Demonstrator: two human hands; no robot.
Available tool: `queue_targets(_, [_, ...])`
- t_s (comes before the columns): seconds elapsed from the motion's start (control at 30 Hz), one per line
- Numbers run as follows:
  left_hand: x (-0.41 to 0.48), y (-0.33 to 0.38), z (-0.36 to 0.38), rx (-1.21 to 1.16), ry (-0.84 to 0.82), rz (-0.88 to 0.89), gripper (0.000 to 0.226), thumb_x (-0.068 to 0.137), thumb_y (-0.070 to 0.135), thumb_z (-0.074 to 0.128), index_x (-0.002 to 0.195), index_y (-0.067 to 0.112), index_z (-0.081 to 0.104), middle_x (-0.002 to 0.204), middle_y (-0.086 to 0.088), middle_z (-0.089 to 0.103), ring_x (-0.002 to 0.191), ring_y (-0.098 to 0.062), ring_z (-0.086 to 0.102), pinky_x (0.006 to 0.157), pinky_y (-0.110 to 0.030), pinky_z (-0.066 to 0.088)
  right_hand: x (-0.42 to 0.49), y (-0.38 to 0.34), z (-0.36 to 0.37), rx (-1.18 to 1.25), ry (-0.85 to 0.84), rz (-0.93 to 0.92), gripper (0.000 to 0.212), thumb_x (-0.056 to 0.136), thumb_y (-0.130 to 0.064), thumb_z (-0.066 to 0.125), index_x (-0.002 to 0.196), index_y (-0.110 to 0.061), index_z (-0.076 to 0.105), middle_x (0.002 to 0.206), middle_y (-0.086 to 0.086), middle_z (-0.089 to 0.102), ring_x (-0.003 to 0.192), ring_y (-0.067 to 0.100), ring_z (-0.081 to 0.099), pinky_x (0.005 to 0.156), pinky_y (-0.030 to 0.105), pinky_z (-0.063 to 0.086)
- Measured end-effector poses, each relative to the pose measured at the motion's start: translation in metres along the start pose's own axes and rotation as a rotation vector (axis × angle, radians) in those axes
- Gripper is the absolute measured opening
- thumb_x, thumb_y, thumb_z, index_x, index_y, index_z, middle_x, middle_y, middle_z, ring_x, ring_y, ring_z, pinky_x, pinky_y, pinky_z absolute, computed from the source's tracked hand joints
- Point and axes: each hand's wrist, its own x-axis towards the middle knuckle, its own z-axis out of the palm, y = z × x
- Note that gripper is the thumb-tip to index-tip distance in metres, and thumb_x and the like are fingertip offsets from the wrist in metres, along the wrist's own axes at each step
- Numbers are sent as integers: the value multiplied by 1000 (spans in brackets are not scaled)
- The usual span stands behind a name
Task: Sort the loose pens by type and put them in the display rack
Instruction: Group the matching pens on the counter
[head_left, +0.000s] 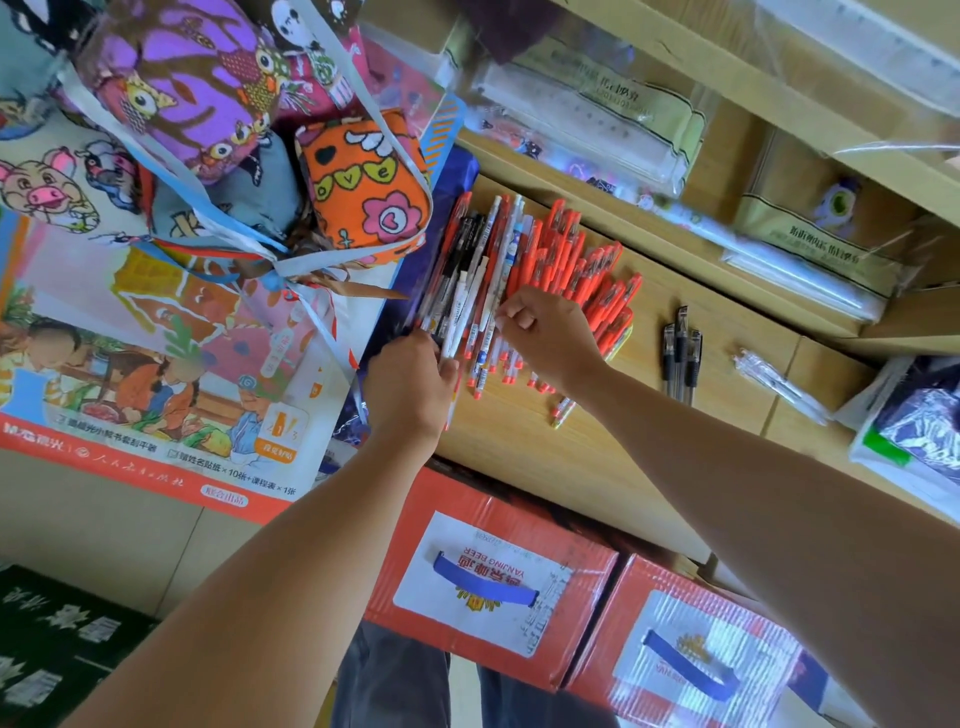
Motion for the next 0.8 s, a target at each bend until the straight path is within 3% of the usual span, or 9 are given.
queue_targets(0.13, [-3, 3, -7, -25, -11, 22, 25, 93, 28, 55, 74, 12, 58, 68, 1, 56, 61, -13, 50, 50, -23, 28, 1, 0, -3, 34, -6, 31, 12, 94, -19, 57, 99, -12, 66, 84, -6, 63, 76, 7, 59, 69, 16, 45])
queue_targets(0.33, [-17, -10, -10, -277, -101, 97, 17, 97, 21, 51, 83, 13, 49, 75, -1, 59, 66, -15, 56, 60, -20, 35, 4, -16, -5, 210, 5, 134, 9, 95, -26, 57, 94, -17, 61, 81, -2, 65, 73, 13, 61, 65, 22, 46])
queue_targets(0.4, [-23, -12, -14, -317, -138, 133, 16, 98, 20, 50, 88, 9, 54, 77, -1, 62, 64, -11, 56, 57, -15, 34, 3, -28, -6, 311, -79, 165, 15, 94, -32, 58, 93, -17, 61, 76, -3, 63, 67, 11, 59, 63, 24, 46])
queue_targets(0.5, [-29, -11, -18, -372, -220, 194, 17, 99, 20, 50, 95, 6, 58, 76, 5, 64, 57, 5, 53, 54, -6, 37, -3, -38, -5, 376, -260, 185, 32, 91, -40, 61, 69, -20, 48, 56, -8, 49, 47, 6, 43, 52, 23, 36])
queue_targets(0.57, [-31, -11, -18, -428, -241, 203, 17, 98, 21, 52, 99, 6, 58, 75, 8, 64, 58, 10, 54, 54, -7, 38, -5, -35, -2, 415, -266, 218, 38, 90, -35, 64, 69, -10, 45, 51, -4, 37, 39, 5, 33, 50, 24, 30])
queue_targets(0.67, [-33, -8, -16, -481, -223, 204, 20, 96, 27, 56, 100, 8, 62, 80, 3, 71, 64, -2, 62, 62, -25, 48, -10, -29, -6, 427, -275, 272, 48, 93, -31, 60, 97, 16, 51, 58, 4, 33, 39, 7, 30, 43, 21, 30])
queue_targets(0.8, [-23, 4, -22, -369, -79, 128, 29, 96, 32, 52, 111, 9, 64, 104, -2, 71, 90, -15, 68, 74, -23, 48, -14, -17, -19, 402, -205, 312, 39, 99, -32, 51, 97, 6, 59, 53, 1, 38, 33, 3, 32, 43, 20, 33])
